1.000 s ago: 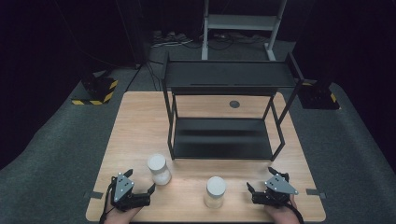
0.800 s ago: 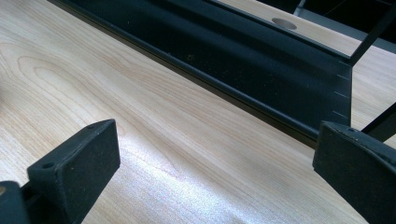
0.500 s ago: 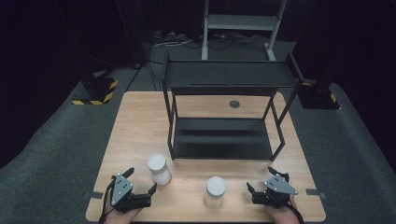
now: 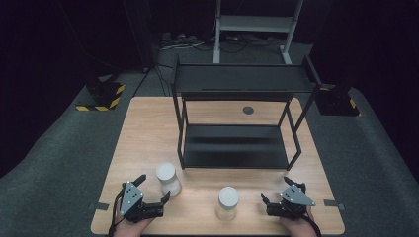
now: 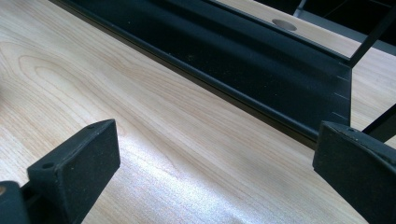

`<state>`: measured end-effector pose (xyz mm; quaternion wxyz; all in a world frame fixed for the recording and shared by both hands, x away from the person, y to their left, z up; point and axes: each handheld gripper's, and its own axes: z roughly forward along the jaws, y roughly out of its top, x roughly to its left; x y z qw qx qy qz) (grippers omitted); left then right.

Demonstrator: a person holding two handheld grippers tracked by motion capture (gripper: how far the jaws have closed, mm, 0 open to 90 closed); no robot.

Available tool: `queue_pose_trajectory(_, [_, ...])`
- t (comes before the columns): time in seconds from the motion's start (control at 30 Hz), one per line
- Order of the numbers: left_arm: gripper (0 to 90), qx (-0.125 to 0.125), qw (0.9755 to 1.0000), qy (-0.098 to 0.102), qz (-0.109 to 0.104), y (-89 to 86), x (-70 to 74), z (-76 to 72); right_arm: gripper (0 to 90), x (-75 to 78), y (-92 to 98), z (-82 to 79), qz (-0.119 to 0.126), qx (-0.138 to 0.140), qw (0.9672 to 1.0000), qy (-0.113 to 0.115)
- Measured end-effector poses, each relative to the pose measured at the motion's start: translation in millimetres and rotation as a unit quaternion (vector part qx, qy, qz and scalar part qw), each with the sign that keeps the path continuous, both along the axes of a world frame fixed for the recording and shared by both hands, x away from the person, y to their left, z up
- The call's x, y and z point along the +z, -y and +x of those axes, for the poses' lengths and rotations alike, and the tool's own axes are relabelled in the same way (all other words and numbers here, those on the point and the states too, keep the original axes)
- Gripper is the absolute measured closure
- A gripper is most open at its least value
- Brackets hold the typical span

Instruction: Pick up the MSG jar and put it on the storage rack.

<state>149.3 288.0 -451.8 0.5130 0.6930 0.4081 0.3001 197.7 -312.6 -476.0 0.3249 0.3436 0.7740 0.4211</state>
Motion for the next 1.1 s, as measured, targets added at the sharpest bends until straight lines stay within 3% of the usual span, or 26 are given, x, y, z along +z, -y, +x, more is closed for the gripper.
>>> queue_pose_trajectory(0.43, [0.4,-0.004,0.9999,0.010,0.006,11.1,-0.9,12.3,0.0,-0.1,0.7,0.1,0.001,0.001,1.0000,0.000])
queue_pose_trajectory(0.8, [0.6,-0.002,1.0000,0.002,0.001,9.7,-4.6,23.9,0.0,0.2,-0.3,0.0,-0.003,0.002,1.0000,0.000])
queue_pose_trajectory(1.1, [7.8,-0.004,1.0000,0.000,0.000,13.9,-8.7,32.5,0.0,0.1,0.1,0.2,-0.002,0.003,1.0000,0.000])
